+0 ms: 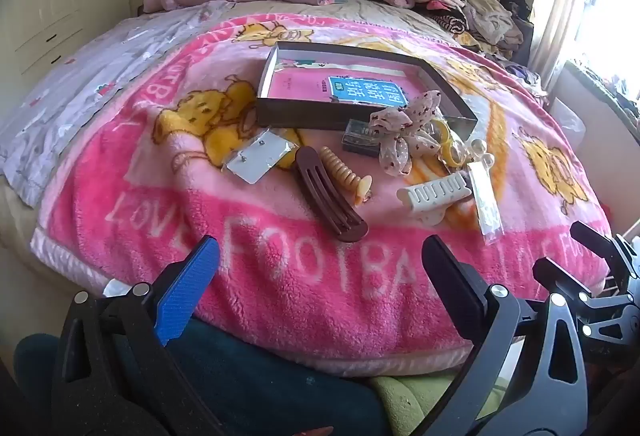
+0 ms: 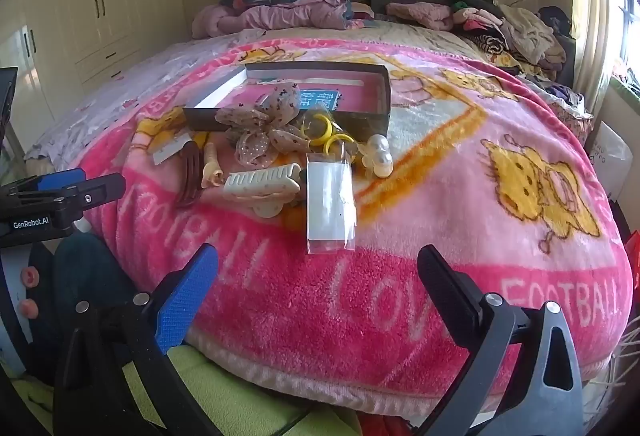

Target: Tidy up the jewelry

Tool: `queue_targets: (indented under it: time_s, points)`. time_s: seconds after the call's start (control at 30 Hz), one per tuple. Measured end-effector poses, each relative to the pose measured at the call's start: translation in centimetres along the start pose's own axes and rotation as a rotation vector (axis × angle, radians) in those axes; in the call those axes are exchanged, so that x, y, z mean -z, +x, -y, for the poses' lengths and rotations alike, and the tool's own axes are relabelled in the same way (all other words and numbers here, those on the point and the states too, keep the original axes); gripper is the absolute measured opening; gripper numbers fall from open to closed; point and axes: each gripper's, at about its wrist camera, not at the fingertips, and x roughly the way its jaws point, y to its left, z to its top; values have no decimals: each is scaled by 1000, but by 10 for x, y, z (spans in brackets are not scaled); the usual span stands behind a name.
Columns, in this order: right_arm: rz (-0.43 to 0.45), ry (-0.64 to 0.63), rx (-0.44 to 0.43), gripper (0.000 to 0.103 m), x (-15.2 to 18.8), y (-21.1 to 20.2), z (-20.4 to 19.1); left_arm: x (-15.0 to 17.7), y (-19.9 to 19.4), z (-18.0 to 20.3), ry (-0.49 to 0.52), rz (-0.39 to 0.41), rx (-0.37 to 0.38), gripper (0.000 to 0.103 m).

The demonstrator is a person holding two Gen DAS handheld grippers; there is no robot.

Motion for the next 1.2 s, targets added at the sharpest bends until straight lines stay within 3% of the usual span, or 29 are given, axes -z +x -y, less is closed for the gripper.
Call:
queue_targets:
  time_s: [1.2]
  points:
    - [16, -14, 5, 97, -3, -2, -4, 0, 0, 0, 3, 7, -3, 92]
